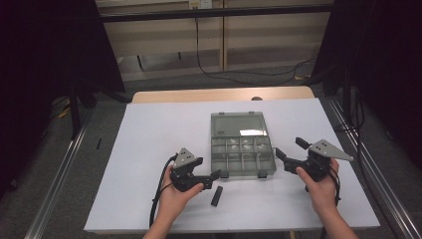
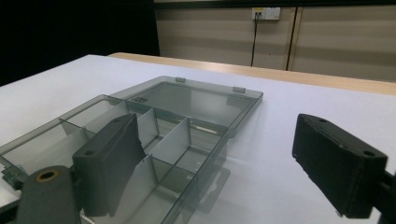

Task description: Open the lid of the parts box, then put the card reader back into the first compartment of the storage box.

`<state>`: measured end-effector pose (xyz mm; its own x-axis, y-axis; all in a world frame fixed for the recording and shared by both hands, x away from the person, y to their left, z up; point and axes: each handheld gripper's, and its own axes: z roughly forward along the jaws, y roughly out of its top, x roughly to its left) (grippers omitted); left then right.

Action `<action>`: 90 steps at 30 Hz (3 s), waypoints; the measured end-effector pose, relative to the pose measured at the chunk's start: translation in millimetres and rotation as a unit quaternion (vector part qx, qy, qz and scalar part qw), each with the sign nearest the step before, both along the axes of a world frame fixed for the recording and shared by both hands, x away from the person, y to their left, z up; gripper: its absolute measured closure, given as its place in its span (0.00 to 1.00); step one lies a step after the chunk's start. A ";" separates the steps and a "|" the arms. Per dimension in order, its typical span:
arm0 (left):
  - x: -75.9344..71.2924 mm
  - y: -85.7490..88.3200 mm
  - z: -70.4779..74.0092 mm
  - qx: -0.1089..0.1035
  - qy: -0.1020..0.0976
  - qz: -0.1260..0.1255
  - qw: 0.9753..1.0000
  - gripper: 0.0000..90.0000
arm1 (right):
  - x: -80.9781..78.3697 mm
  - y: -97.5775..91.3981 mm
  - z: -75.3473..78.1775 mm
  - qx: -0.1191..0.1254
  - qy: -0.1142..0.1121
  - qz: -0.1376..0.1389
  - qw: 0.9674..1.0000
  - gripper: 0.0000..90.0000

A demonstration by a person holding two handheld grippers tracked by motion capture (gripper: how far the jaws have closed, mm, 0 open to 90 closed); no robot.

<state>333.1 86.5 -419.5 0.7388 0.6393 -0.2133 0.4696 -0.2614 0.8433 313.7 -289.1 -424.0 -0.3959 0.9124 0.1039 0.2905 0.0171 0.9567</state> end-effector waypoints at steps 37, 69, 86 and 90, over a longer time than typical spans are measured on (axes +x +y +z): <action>-8.4 4.6 -2.1 0.053 0.018 -0.018 0.998 0.13 | -30.0 -7.5 -8.7 -0.019 -0.016 0.004 1.000 0.08; -14.3 2.5 -6.5 0.085 0.048 -0.034 0.995 0.12 | -43.6 -10.5 -9.9 -0.009 -0.034 0.018 0.999 0.06; -18.6 -5.3 -13.5 0.098 0.058 -0.047 0.992 0.13 | -43.6 -8.5 -10.6 -0.017 -0.035 0.022 0.999 0.05; -19.8 -7.3 -14.9 0.108 0.065 -0.055 0.991 0.14 | -43.3 -9.1 -10.5 -0.017 -0.037 0.022 0.999 0.05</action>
<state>313.3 79.2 -434.3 0.7814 0.5982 -0.1775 0.5290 -0.4842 0.6970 270.4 -298.2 -434.4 -0.4418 0.8961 0.0429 0.2177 0.0607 0.9741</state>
